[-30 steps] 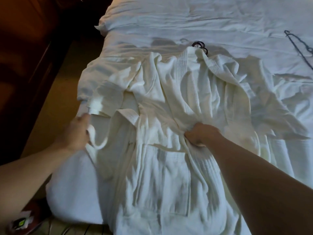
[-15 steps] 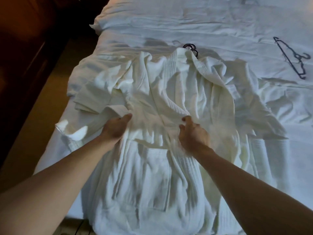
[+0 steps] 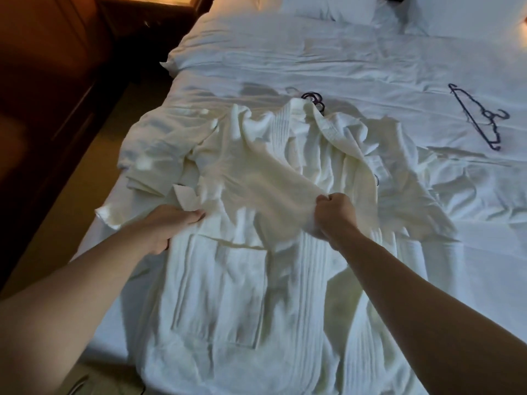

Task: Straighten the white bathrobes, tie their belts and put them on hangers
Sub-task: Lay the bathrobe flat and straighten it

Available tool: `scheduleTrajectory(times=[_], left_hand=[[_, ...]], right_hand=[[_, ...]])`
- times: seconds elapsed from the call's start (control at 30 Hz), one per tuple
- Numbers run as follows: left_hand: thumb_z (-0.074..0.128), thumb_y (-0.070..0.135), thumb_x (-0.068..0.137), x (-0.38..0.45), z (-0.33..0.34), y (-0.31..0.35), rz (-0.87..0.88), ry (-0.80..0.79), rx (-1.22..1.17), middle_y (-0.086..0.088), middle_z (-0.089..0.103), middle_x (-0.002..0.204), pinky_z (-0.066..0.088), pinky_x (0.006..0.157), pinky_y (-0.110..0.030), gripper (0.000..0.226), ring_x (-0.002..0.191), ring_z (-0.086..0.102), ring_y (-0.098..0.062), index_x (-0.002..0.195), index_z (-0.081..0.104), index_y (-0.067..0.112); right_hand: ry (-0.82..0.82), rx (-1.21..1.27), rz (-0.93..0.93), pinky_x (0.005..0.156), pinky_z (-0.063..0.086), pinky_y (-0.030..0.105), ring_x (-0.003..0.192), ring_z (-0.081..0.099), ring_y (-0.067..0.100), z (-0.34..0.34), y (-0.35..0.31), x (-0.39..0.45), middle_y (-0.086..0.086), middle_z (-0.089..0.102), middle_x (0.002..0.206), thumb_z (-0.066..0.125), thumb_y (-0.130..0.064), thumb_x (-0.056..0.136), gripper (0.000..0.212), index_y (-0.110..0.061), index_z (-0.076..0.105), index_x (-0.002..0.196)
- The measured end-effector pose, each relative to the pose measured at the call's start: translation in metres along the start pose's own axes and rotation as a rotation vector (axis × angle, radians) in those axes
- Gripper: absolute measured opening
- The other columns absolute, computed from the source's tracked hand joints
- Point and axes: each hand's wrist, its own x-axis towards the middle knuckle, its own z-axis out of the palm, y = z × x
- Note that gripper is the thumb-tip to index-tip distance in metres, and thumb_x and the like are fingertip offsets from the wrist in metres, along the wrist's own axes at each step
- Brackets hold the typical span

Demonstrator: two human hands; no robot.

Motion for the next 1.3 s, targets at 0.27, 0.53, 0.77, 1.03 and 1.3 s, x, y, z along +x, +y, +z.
scheduleTrajectory(times=[0.27,0.53,0.77,1.03,1.3], left_hand=[[0.06,0.038,0.098,-0.001,-0.01,-0.01,0.164,0.35,0.407,-0.012,0.058,0.07,0.035,0.06,-0.033,0.042,0.069,0.055,-0.029,0.068,0.058,0.009],[0.052,0.037,0.101,-0.018,0.024,-0.035,0.411,0.449,0.42,-0.005,0.057,0.083,0.035,0.064,-0.037,0.026,0.074,0.052,-0.021,0.09,0.054,0.013],[0.066,0.048,0.092,-0.028,0.009,-0.067,0.186,0.137,0.358,-0.002,0.051,0.062,0.032,0.051,-0.025,0.038,0.052,0.044,-0.02,0.079,0.057,0.014],[0.065,0.034,0.095,-0.048,-0.009,-0.085,0.343,0.351,0.294,-0.015,0.066,0.107,0.042,0.075,-0.037,0.029,0.094,0.061,-0.031,0.111,0.063,0.01],[0.063,0.035,0.098,-0.082,-0.008,-0.163,0.194,0.059,0.171,-0.004,0.071,0.11,0.051,0.087,-0.038,0.035,0.106,0.066,-0.027,0.123,0.066,0.011]], right_hand=[[-0.027,-0.099,0.061,0.08,0.059,0.045,0.092,0.07,0.041,-0.024,0.039,0.012,0.02,0.068,0.085,0.058,-0.026,0.095,0.03,0.002,0.069,0.096],[-0.101,-0.252,-0.102,0.086,0.046,0.034,0.114,0.062,0.034,-0.029,0.031,-0.035,0.013,0.064,0.123,0.073,-0.052,0.084,0.073,-0.011,0.045,0.137],[-0.009,-0.114,-0.139,0.091,0.048,0.038,0.113,0.058,0.037,-0.018,0.06,-0.084,0.016,0.059,0.119,0.083,-0.042,0.078,0.078,-0.006,0.04,0.133],[0.186,0.191,-0.153,0.067,0.029,0.02,0.081,0.056,0.022,-0.02,0.081,-0.117,-0.001,0.062,0.091,0.064,-0.013,0.093,0.037,-0.015,0.045,0.125],[-0.324,0.118,0.165,0.085,0.059,0.041,0.098,0.067,0.026,0.017,0.144,-0.165,0.008,0.067,0.111,0.073,-0.025,0.09,0.042,-0.007,0.055,0.124]])
